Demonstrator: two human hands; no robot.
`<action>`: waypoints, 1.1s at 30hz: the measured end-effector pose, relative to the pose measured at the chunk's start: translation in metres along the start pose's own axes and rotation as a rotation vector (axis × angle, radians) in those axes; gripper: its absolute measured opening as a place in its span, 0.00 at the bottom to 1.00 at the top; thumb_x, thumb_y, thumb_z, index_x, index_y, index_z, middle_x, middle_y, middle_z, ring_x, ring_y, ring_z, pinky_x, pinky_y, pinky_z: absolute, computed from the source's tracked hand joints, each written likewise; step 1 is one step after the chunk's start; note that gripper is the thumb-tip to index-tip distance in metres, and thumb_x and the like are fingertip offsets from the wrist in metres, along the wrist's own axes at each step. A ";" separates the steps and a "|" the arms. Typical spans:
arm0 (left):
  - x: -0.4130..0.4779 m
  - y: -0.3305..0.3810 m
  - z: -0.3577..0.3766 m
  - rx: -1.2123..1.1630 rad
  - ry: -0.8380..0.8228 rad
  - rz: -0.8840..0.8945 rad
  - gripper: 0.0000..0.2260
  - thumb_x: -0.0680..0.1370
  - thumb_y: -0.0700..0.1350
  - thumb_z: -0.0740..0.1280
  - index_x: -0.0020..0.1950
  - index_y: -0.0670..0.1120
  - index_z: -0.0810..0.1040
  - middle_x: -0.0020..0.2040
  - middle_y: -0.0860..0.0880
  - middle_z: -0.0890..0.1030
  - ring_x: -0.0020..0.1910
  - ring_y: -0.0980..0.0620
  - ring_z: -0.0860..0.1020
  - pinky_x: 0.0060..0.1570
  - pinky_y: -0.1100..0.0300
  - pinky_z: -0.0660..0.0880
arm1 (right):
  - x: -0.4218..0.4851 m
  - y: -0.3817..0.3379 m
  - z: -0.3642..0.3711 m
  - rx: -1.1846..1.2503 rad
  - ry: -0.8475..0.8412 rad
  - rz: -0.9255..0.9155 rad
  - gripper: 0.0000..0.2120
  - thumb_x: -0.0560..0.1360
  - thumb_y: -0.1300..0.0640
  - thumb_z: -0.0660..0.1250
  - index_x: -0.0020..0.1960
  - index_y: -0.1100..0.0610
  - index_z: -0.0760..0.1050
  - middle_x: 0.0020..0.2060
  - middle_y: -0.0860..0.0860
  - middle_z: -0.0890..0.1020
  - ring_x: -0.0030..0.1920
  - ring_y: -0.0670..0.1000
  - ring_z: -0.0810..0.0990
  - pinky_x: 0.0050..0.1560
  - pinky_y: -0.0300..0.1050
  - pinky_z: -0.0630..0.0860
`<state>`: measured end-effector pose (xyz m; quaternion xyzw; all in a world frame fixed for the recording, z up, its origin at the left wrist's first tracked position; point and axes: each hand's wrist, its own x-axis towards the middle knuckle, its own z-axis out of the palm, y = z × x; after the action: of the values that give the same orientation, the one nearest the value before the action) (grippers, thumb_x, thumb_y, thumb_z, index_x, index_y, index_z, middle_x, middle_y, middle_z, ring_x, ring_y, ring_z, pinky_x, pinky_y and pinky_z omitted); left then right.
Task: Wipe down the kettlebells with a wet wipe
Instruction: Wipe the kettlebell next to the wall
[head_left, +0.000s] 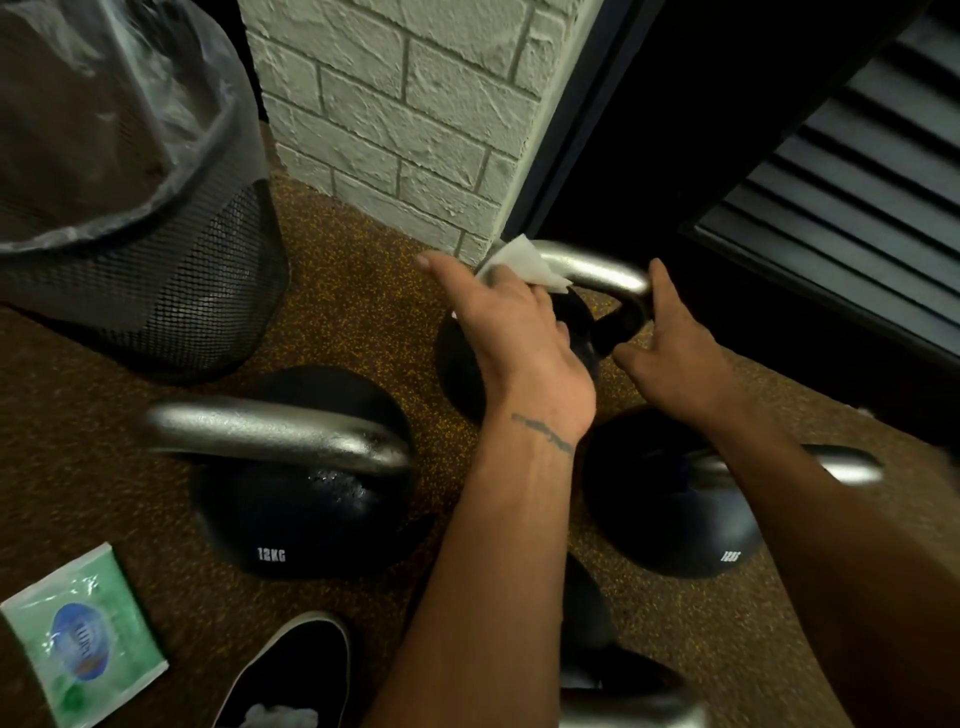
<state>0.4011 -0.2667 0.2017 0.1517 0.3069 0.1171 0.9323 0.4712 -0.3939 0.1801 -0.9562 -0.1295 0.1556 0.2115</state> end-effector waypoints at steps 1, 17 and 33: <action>0.001 0.001 0.001 0.096 0.034 0.029 0.44 0.76 0.76 0.41 0.84 0.49 0.48 0.84 0.45 0.53 0.82 0.47 0.54 0.80 0.43 0.46 | 0.000 -0.001 0.000 -0.003 0.000 0.001 0.45 0.78 0.59 0.69 0.83 0.49 0.42 0.75 0.55 0.70 0.38 0.36 0.73 0.49 0.37 0.67; 0.036 0.010 -0.036 1.003 0.184 0.319 0.35 0.82 0.68 0.39 0.79 0.54 0.68 0.75 0.45 0.72 0.73 0.44 0.71 0.73 0.41 0.66 | 0.003 0.004 0.003 0.016 -0.003 -0.001 0.46 0.78 0.59 0.70 0.83 0.49 0.42 0.78 0.55 0.65 0.67 0.60 0.76 0.67 0.49 0.69; 0.087 0.101 0.008 1.693 -0.144 0.055 0.42 0.78 0.75 0.41 0.67 0.49 0.81 0.76 0.46 0.72 0.75 0.40 0.68 0.75 0.35 0.59 | -0.001 0.003 -0.004 0.008 -0.023 -0.015 0.44 0.79 0.61 0.69 0.83 0.50 0.44 0.52 0.48 0.72 0.36 0.37 0.72 0.35 0.27 0.65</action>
<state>0.4616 -0.1483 0.1974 0.8126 0.2271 -0.1393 0.5184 0.4722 -0.3984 0.1826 -0.9525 -0.1385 0.1657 0.2148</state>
